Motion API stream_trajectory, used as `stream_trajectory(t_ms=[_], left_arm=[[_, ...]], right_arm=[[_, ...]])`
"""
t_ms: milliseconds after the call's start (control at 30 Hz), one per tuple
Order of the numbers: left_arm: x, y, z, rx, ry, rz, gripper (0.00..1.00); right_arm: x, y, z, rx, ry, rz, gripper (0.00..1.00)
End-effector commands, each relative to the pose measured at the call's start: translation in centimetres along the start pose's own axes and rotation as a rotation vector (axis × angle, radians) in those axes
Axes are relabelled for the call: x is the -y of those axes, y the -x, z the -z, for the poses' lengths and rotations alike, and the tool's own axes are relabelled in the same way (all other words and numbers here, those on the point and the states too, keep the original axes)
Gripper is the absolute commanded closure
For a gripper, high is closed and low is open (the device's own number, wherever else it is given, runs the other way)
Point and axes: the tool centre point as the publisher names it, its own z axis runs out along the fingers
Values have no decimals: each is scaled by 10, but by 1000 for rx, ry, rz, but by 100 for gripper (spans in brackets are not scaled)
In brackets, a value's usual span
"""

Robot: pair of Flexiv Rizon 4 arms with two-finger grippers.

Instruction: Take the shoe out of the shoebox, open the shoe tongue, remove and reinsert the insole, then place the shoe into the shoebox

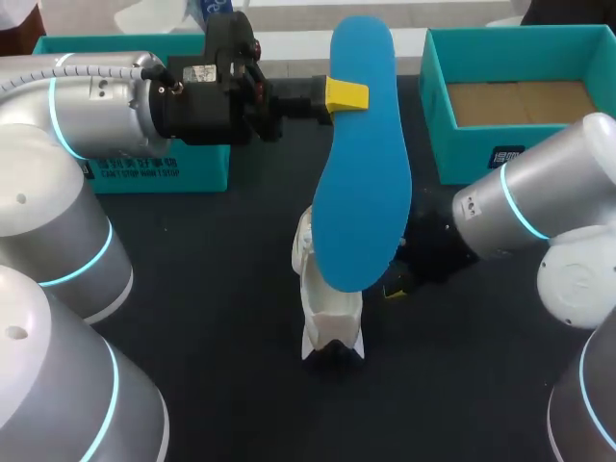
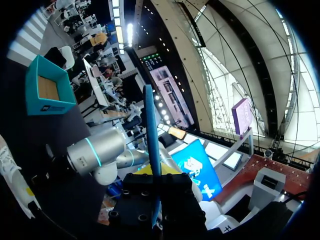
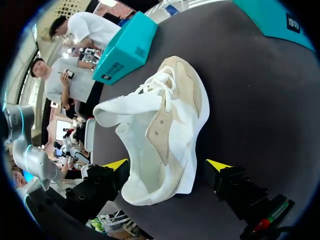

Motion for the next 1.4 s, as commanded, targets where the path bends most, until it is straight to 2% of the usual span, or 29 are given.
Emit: stream_trajectory(t_ms=[33, 133, 200, 267, 333, 433, 500, 667, 867, 1067, 1200, 1400], left_arm=[[0, 1, -3, 1, -1, 0, 100], [0, 1, -3, 1, -1, 0, 100], [0, 1, -3, 1, -1, 0, 100], [0, 1, -3, 1, -1, 0, 100], [0, 1, -3, 1, -1, 0, 100], [0, 1, -3, 1, -1, 0, 100], [0, 1, -3, 1, -1, 0, 100], [0, 1, -3, 1, -1, 0, 100], [0, 1, -3, 1, -1, 0, 100], [0, 1, -3, 1, -1, 0, 100], [0, 1, -3, 1, -1, 0, 100], [0, 1, -3, 1, -1, 0, 100]], right_arm=[[1, 0, -1, 1, 3, -1, 0], [1, 0, -1, 1, 3, -1, 0], [-5, -7, 9, -98, 62, -31, 0], [-9, -15, 18, -124, 62, -44, 0], [-14, -24, 27, -204, 82, -50, 0], [-17, -41, 44, -248, 72, -35, 0], [-17, -50, 52, -262, 33, -40, 0], [-18, -69, 66, -380, -30, -33, 0], [-22, -78, 90, -519, 27, -48, 0], [-21, -81, 114, -626, 48, -54, 0], [-21, -83, 131, -679, 67, -51, 0], [-25, -83, 156, -685, 56, -48, 0]])
